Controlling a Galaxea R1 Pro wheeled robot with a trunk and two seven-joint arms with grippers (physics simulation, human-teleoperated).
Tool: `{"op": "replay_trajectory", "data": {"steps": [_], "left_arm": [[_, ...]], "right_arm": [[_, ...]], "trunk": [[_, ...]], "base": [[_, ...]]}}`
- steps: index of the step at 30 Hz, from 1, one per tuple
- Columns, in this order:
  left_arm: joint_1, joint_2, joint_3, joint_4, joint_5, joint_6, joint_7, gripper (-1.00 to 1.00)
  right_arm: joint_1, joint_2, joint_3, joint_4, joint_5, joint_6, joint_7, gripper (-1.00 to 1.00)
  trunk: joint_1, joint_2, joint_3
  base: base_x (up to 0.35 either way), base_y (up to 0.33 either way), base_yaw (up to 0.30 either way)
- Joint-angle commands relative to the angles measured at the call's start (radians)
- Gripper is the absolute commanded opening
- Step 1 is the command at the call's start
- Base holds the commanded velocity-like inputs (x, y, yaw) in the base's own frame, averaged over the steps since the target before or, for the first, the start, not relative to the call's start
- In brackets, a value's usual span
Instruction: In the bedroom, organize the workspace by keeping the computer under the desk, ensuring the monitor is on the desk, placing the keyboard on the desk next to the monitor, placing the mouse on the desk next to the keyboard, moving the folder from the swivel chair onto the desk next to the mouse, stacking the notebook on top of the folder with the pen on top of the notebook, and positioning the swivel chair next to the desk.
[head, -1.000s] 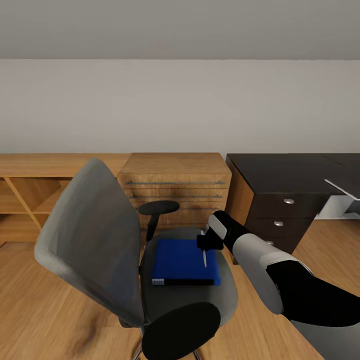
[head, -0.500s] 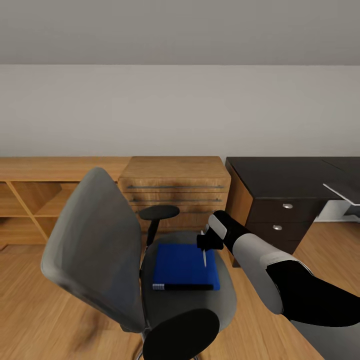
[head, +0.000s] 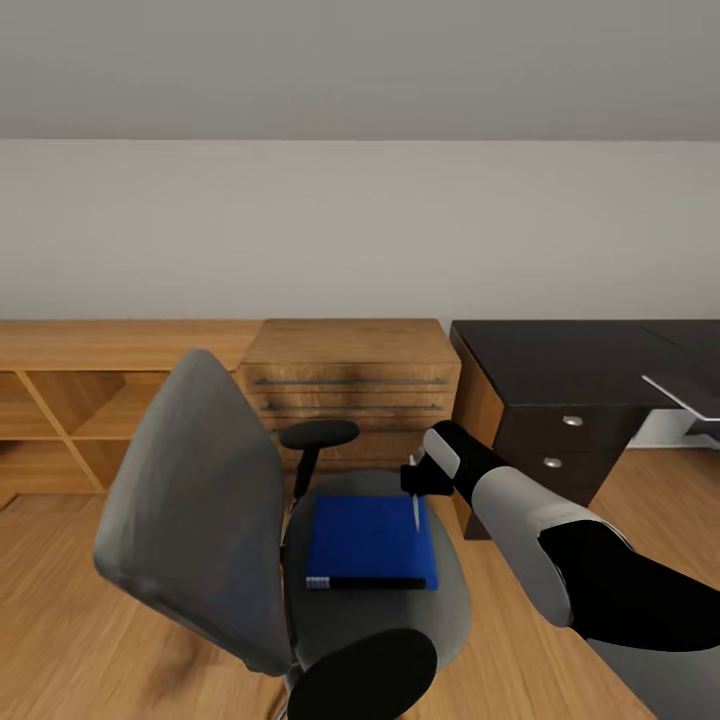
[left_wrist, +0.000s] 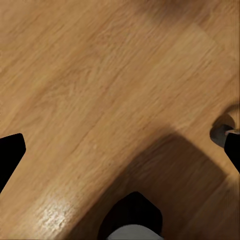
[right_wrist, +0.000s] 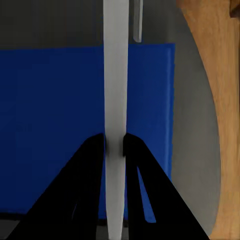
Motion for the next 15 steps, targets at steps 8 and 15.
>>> {"op": "replay_trajectory", "data": {"steps": [8, 15], "left_arm": [[-0.001, -0.001, 0.002, 0.001, 0.009, -0.001, -0.007, 1.0], [-0.001, -0.003, 0.002, 0.001, 0.01, -0.001, -0.007, 1.0]], "right_arm": [[0.012, -0.001, 0.007, 0.044, -0.011, -0.126, -0.01, -1.0], [0.017, -0.002, 0.007, 0.064, -0.008, -0.179, -0.011, -1.0]], "trunk": [[-0.031, 0.056, 0.024], [-0.058, 0.105, 0.046]], "base": [[0.0, 0.0, 0.0], [0.0, 0.0, 0.0]]}}
